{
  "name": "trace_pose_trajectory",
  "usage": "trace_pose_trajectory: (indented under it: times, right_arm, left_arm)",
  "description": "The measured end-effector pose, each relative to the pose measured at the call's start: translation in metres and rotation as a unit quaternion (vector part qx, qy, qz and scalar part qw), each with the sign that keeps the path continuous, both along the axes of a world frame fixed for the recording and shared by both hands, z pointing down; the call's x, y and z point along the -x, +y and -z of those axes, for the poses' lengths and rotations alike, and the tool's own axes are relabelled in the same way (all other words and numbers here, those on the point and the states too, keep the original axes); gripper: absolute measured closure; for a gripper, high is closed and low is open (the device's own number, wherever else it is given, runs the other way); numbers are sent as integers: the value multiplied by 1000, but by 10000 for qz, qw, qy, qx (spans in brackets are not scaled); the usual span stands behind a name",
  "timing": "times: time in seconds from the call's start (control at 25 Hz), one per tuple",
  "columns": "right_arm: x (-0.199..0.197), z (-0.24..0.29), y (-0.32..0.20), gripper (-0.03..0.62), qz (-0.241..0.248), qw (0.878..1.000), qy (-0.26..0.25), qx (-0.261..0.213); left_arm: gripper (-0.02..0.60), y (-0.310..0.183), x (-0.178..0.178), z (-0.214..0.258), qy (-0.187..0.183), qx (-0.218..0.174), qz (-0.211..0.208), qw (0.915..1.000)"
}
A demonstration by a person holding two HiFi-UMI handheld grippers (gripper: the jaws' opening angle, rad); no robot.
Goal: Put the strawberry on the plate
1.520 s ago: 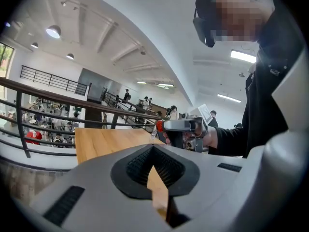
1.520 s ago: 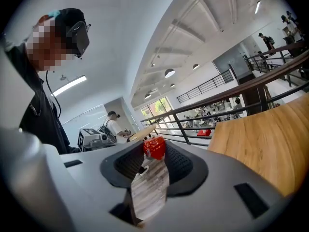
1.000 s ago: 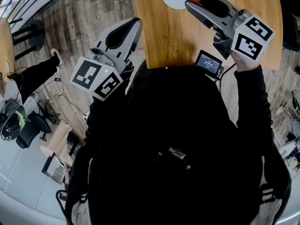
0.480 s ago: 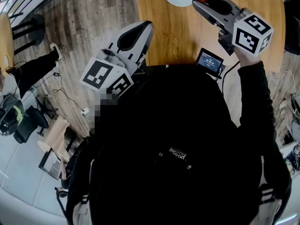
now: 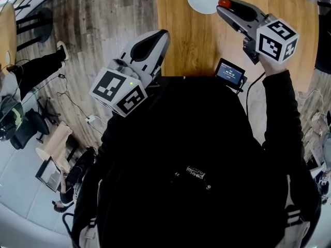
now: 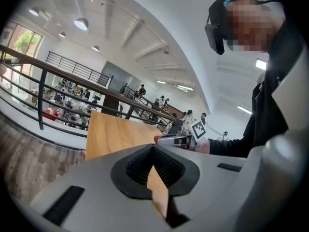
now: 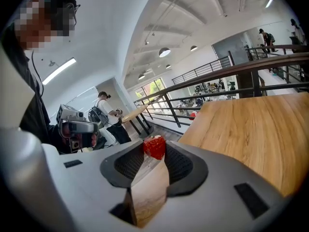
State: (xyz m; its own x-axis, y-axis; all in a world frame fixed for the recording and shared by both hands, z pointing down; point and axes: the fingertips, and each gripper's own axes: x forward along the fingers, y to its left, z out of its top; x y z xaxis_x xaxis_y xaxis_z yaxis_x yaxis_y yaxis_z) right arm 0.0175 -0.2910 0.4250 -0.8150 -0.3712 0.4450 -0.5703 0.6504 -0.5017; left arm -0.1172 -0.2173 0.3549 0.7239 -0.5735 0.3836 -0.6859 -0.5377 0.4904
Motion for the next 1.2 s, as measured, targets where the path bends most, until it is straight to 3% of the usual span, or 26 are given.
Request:
trace_pose_trajectory:
  times: [0.36, 0.6, 0.92, 1.2]
  right_arm:
    - [-6, -31, -13, 450, -43, 9995, 192, 253]
    - [-8, -43, -24, 450, -77, 9988, 311, 371]
    - [-7, -68, -24, 450, -57, 9980, 371, 507]
    - [-11, -90, -20, 450, -5, 9972, 468, 588]
  left_arm:
    - [581, -1, 6, 7, -61, 51, 129, 9999]
    - [581, -1, 1, 3, -35, 225, 6, 9997]
    - [581, 14, -28, -2, 260, 235, -547, 9979]
    - [581, 37, -61, 13, 388, -322, -1369, 9893]
